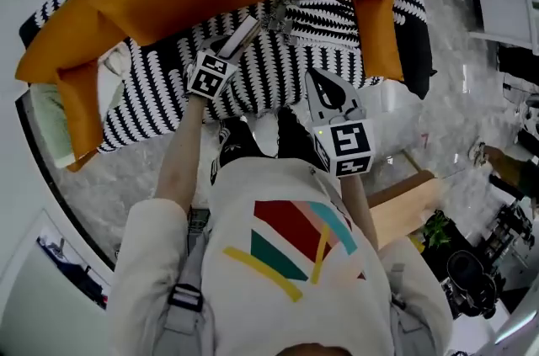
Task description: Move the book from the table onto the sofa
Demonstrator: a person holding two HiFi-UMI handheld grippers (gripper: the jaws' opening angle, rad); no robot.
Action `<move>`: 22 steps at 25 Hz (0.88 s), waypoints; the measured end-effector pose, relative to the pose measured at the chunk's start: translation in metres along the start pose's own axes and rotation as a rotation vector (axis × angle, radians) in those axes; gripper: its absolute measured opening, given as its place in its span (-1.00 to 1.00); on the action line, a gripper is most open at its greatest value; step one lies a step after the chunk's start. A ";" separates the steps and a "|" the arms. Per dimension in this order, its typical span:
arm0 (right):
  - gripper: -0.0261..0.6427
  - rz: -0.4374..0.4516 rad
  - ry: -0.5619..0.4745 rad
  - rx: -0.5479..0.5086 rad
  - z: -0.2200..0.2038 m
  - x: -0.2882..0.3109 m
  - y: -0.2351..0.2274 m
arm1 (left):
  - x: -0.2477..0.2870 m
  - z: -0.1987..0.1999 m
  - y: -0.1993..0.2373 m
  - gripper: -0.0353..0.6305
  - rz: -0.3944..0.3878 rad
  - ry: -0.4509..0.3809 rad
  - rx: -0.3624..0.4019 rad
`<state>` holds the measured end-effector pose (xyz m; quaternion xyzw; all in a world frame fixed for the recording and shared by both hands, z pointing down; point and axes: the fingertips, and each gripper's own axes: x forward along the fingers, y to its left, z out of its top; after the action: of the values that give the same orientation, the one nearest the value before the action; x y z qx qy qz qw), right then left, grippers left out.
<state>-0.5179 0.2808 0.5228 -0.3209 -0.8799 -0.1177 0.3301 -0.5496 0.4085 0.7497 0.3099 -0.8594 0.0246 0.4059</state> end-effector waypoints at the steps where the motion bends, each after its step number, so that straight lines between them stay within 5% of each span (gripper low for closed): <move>1: -0.89 -0.009 0.014 0.012 -0.005 -0.001 -0.001 | 0.006 -0.001 0.005 -0.44 -0.018 0.018 0.026; 12: -0.89 -0.026 0.104 0.093 -0.041 0.015 -0.007 | 0.066 0.009 0.040 -0.44 -0.144 0.141 0.212; 22: -0.89 0.165 0.084 0.010 -0.022 0.087 0.045 | 0.083 0.014 0.056 -0.44 -0.248 0.188 0.361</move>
<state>-0.5274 0.3482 0.5964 -0.3855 -0.8364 -0.0990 0.3768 -0.6298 0.4065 0.8109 0.4768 -0.7548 0.1568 0.4222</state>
